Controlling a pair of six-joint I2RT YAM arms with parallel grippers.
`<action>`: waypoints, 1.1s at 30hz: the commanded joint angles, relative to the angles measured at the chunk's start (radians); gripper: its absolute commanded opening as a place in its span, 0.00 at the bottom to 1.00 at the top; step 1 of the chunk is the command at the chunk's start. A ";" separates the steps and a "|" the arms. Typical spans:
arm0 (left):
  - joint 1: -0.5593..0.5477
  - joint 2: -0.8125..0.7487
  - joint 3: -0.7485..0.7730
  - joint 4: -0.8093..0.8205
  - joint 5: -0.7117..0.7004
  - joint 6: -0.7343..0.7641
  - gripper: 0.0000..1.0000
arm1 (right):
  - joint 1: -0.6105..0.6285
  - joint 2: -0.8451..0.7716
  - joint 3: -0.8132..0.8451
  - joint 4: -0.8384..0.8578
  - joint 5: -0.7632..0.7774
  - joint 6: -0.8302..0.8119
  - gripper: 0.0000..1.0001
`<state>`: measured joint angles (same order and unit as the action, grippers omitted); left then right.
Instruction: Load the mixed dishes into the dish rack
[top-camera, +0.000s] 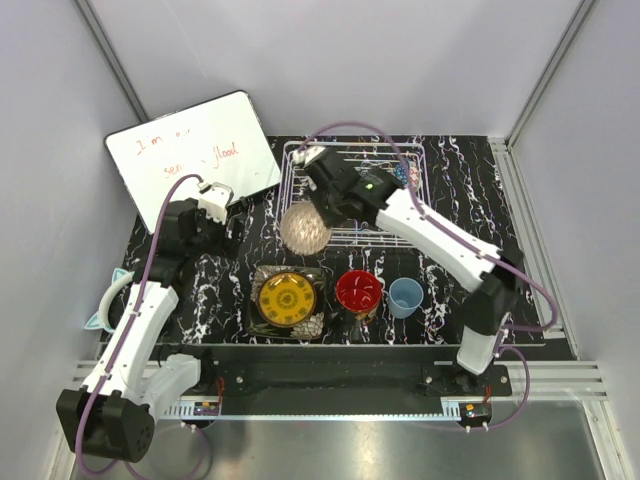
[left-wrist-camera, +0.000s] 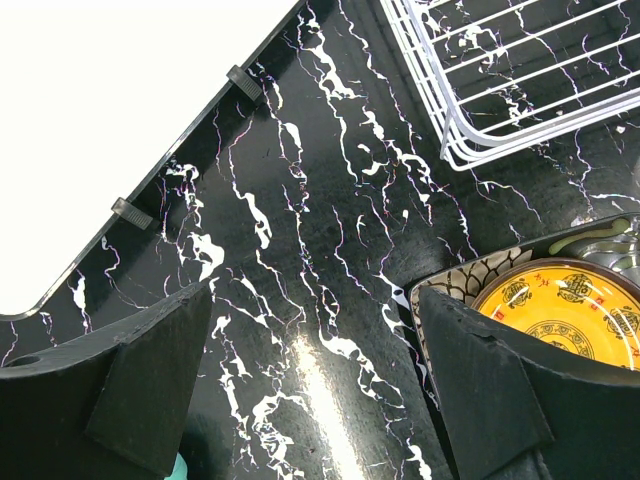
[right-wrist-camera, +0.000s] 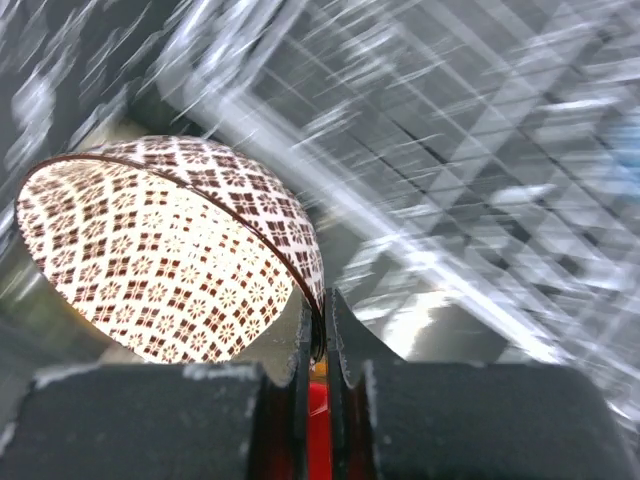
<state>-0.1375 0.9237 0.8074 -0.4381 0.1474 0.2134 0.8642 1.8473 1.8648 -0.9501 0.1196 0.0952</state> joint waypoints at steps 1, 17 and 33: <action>-0.004 -0.006 -0.001 0.044 -0.011 0.004 0.89 | 0.002 -0.100 0.053 0.045 0.600 0.043 0.00; -0.005 -0.002 -0.002 0.044 0.001 -0.009 0.89 | -0.231 0.115 0.022 -0.513 1.163 0.679 0.00; -0.008 -0.002 0.004 0.044 0.012 -0.022 0.89 | -0.255 0.286 -0.064 -0.614 1.207 0.807 0.00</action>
<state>-0.1394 0.9249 0.8074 -0.4381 0.1501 0.2016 0.6132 2.0995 1.7645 -1.3365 1.2140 0.8154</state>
